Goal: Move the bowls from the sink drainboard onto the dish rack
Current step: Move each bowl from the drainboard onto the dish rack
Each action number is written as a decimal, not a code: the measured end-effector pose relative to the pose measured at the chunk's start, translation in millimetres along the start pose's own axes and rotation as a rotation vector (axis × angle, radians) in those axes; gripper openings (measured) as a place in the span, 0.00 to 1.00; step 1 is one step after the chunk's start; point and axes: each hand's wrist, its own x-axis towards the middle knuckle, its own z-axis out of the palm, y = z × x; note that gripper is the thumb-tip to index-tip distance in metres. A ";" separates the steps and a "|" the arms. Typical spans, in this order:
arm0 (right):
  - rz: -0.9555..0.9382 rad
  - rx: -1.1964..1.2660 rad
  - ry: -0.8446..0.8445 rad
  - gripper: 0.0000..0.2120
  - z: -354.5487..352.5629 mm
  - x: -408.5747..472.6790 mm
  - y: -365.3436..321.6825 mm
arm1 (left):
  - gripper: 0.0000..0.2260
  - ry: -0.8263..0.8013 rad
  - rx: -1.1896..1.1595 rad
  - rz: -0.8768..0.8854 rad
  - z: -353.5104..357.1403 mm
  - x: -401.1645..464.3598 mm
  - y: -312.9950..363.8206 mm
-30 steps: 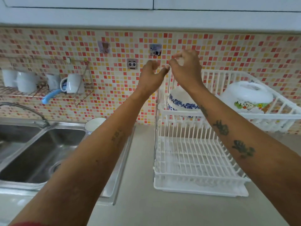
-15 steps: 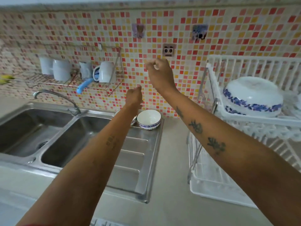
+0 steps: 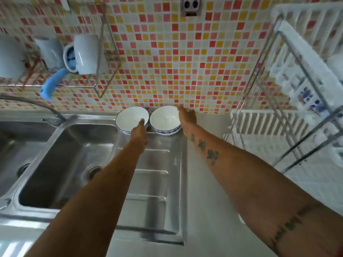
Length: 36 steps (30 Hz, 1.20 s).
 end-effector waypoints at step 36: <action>-0.055 0.278 0.082 0.12 6.2 -7.9 -45.3 | 0.21 -0.169 -0.137 0.055 33.4 -1.9 40.3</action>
